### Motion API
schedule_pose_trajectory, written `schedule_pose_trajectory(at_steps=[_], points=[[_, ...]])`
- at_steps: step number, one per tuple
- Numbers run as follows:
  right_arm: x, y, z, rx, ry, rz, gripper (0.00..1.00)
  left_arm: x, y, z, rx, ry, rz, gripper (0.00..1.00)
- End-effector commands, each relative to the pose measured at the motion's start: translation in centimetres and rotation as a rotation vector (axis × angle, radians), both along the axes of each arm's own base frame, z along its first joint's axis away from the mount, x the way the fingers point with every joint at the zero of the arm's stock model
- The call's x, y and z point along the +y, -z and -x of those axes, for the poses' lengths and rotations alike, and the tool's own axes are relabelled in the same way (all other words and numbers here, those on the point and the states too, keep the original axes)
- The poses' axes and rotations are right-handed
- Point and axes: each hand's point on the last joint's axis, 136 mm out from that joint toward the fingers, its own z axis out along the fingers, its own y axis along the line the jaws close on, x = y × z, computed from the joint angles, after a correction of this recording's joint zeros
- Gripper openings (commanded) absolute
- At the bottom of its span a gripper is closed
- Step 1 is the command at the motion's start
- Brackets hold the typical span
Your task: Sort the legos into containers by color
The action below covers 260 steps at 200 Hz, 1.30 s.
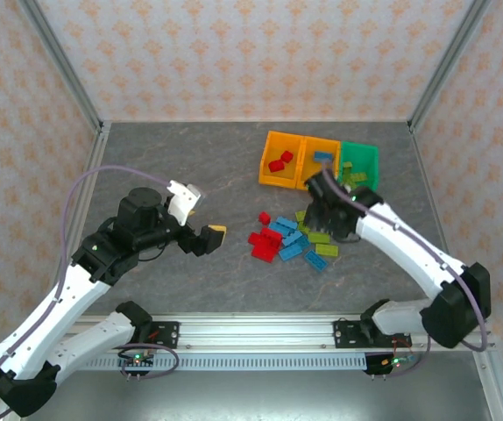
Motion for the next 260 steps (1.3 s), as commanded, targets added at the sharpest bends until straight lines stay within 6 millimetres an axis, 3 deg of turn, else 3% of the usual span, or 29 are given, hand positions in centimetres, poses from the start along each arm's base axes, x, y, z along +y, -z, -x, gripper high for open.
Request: schedule_pose_trajectory(at_steps=[1,29,52,76,121,157,187,212,233,260], points=[[-2.0,2.2,3.3,0.033,-0.026,0.168,0.62,-0.6,1.2,0.9,0.009,0.076,-0.028,0.96],[-1.5,5.9,4.8,0.150,-0.137,0.232,0.72,-1.0,1.3,1.0,0.016,0.093,-0.020,0.96],[-0.1,7.9,4.3,0.202,-0.256,0.259,0.96,-1.1,1.4,1.3,0.025,0.100,-0.016,0.96],[1.4,9.6,3.5,0.252,-0.383,0.280,0.99,-0.9,1.7,1.5,0.031,0.099,-0.024,0.96],[2.3,12.6,3.6,0.352,-0.457,0.308,0.91,-0.5,1.9,1.6,0.030,0.083,-0.033,0.96],[3.0,13.7,4.5,0.376,-0.419,0.237,0.60,-0.5,2.0,1.5,0.033,0.078,-0.032,0.97],[3.4,13.1,4.3,0.346,-0.371,0.195,0.36,-1.0,1.8,2.1,0.026,0.126,-0.025,0.97],[3.8,11.4,3.6,0.283,-0.320,0.162,0.32,-1.6,1.7,3.2,0.022,0.206,-0.018,0.97],[3.9,8.3,1.9,0.152,-0.264,0.130,0.29,-1.7,1.7,3.5,0.027,0.220,-0.016,0.97],[3.2,2.8,-2.2,-0.075,-0.129,0.061,0.28,-1.6,1.5,3.3,0.016,0.211,-0.018,0.98]])
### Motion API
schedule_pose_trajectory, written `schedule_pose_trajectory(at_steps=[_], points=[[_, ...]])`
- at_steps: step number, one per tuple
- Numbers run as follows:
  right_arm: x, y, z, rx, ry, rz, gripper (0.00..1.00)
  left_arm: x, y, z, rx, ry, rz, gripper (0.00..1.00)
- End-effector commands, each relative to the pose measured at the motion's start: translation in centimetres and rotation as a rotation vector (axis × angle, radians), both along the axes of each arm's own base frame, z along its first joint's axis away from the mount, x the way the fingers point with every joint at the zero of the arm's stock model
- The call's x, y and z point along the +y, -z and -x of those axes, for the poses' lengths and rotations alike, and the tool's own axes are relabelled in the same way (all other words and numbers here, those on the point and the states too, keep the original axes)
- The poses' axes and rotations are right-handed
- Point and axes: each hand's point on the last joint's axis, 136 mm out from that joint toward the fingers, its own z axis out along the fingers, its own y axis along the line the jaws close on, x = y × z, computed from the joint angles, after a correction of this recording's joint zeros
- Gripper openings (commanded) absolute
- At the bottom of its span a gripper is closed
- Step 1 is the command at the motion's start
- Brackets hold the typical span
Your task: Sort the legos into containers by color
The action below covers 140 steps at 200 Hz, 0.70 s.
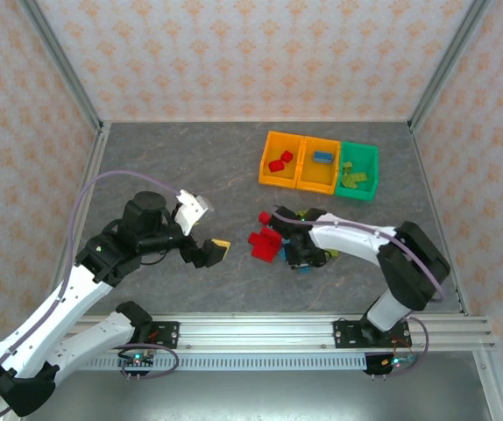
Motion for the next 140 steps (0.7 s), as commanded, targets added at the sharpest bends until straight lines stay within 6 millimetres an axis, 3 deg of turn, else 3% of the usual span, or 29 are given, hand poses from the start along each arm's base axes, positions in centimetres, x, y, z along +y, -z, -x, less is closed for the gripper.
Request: schedule_pose_trajectory(at_steps=[1,30,54,78,96,112,140], points=[[-0.9,-5.8,-4.7,-0.252,0.161,-0.079,0.28,0.1,0.0,0.9,-0.008,0.035,-0.005,0.98],[-3.4,-9.7,-10.6,-0.445,0.363,-0.171,0.28,-0.1,-0.5,0.5,-0.030,0.035,-0.001,0.98],[-4.2,-10.9,-16.6,-0.501,0.444,-0.198,0.27,-0.5,-0.7,0.4,-0.022,0.052,-0.002,0.98],[-4.6,-10.3,-21.9,-0.459,0.484,-0.117,0.26,-0.2,-0.7,0.4,-0.013,0.043,-0.025,0.98],[-5.5,-8.6,-25.1,-0.408,0.518,-0.035,0.27,0.4,-0.6,0.2,-0.016,0.007,-0.039,0.98],[-6.2,-7.2,-27.0,-0.365,0.537,-0.007,0.30,0.7,-0.9,0.1,-0.023,-0.020,-0.029,0.99],[-7.6,-7.2,-28.8,-0.338,0.540,0.037,0.36,1.1,-1.3,0.1,-0.025,-0.064,0.003,0.99]])
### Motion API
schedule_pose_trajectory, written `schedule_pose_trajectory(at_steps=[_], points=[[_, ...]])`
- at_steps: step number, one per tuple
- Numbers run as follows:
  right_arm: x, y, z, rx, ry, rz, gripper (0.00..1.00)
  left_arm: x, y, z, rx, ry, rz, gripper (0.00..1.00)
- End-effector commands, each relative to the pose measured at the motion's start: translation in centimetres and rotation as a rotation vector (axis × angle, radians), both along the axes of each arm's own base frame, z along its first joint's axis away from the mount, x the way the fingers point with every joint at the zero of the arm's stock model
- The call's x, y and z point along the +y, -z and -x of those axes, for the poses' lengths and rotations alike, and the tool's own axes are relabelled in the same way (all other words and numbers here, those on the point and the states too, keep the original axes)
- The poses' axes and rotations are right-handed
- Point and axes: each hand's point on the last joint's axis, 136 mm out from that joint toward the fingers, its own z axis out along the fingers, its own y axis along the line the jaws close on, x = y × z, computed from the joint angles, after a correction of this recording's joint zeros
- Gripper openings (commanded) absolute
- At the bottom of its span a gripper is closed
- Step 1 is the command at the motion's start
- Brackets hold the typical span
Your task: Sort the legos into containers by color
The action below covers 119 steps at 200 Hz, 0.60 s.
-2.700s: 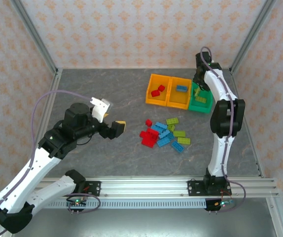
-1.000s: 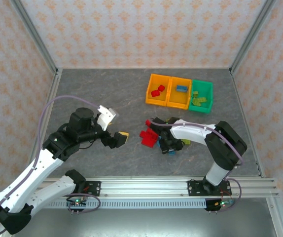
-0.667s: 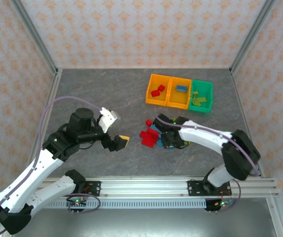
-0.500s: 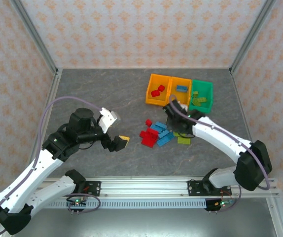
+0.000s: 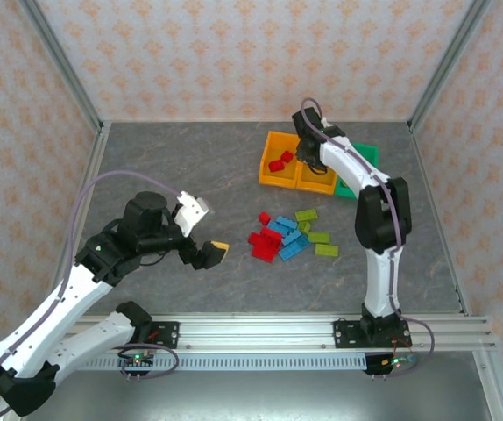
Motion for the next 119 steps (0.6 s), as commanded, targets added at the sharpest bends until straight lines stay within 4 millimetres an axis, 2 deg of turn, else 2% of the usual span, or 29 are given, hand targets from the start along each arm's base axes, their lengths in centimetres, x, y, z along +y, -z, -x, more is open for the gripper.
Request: schedule_pose_trajectory(at_steps=[1,18,31,37,68,95,110,119], points=[[-2.6,-0.4,0.4,0.079,0.021,0.086,0.36,0.6,-1.5,0.0,-0.027,-0.049,0.031,0.99],[-3.3,-0.5,0.0,0.083,0.021,0.069,0.41,0.6,-1.5,-0.1,-0.022,-0.067,0.050,0.99],[-3.3,-0.4,-0.1,0.092,0.006,0.032,0.58,0.6,-1.6,-0.3,-0.022,-0.074,0.064,0.99],[-3.2,-0.6,0.0,0.097,-0.003,0.024,0.63,0.5,-1.5,-0.4,-0.022,-0.076,0.066,0.99],[-2.6,-3.2,1.4,0.088,-0.042,-0.030,0.62,0.3,-1.4,-0.9,-0.022,-0.080,0.053,0.99],[-3.0,-6.2,6.5,0.064,0.019,-0.099,0.60,0.5,-0.8,-1.2,-0.007,-0.095,0.029,0.99],[-3.7,-6.9,10.8,0.031,0.082,-0.136,0.60,0.6,-0.4,-1.3,-0.001,-0.107,0.027,0.99],[-4.7,-6.6,13.7,0.014,0.155,-0.149,0.61,0.6,-0.2,-1.4,0.003,-0.113,0.029,0.99]])
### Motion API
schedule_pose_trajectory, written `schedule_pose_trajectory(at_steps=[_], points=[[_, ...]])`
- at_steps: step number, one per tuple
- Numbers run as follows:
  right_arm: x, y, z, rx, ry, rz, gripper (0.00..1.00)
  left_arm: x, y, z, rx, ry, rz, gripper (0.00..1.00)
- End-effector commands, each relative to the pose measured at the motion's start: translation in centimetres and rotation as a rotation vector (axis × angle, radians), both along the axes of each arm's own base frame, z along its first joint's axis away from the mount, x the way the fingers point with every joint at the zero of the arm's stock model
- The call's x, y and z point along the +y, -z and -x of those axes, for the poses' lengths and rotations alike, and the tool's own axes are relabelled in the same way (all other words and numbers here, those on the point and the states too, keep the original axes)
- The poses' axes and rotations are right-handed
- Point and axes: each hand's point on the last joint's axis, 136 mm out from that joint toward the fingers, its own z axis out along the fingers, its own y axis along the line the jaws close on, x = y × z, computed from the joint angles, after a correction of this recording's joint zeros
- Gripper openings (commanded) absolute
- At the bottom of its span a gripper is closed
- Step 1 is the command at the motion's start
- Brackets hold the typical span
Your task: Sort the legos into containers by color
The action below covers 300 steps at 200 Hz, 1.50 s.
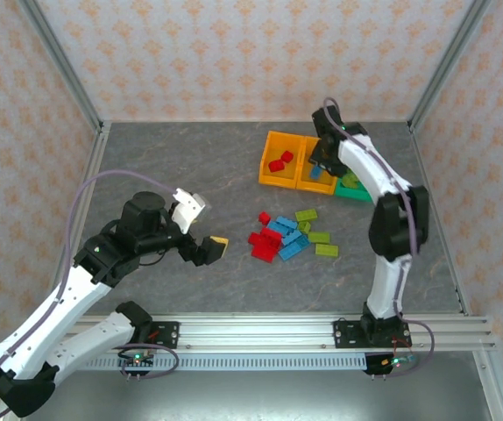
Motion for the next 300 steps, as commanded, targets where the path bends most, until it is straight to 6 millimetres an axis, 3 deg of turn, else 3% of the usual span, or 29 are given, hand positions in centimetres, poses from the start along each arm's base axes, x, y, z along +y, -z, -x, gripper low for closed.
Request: schedule_pose_trajectory(at_steps=[1,18,38,59,72,98,116,138,182,210,238,270,300], points=[[-1.4,-3.8,6.7,-0.091,0.150,-0.070,0.61,0.1,0.0,-0.5,-0.011,-0.034,0.011,0.99],[-3.5,-1.8,12.7,-0.096,0.333,-0.133,0.62,0.0,0.3,-0.8,-0.005,-0.041,0.018,0.99],[-4.4,0.9,18.0,-0.081,0.463,-0.237,0.63,-0.4,0.6,-0.9,0.010,-0.022,0.012,0.99],[-4.5,3.8,21.6,-0.005,0.480,-0.269,0.63,-0.7,1.0,-0.7,0.020,0.008,-0.009,0.99],[-4.1,5.0,22.9,0.054,0.425,-0.264,0.67,-0.7,1.1,-0.6,0.012,0.011,-0.020,0.99],[-1.2,6.2,22.1,0.096,0.154,-0.290,0.80,-0.7,1.4,-0.6,0.027,0.006,-0.014,0.99],[-1.3,7.0,21.8,0.132,-0.003,-0.160,0.89,-0.8,1.4,-0.5,0.038,0.001,-0.003,0.99],[-0.6,7.3,20.9,0.166,-0.152,-0.099,0.91,-0.7,1.4,-0.4,0.044,-0.002,-0.008,0.99],[1.3,9.9,20.2,0.271,-0.324,-0.061,0.92,-0.3,1.9,-0.5,0.049,-0.026,-0.017,1.00],[2.3,11.2,19.9,0.307,-0.368,-0.067,0.89,-0.2,2.1,-0.4,0.063,-0.033,-0.016,1.00],[1.6,12.6,19.8,0.359,-0.365,-0.008,0.80,-0.1,2.3,-0.3,0.066,-0.036,-0.019,1.00],[0.3,12.9,19.7,0.385,-0.346,0.070,0.73,0.0,2.4,-0.1,0.066,-0.030,-0.031,1.00],[0.3,13.4,19.7,0.398,-0.344,0.070,0.64,-0.1,2.7,-0.3,0.066,-0.036,-0.029,1.00]])
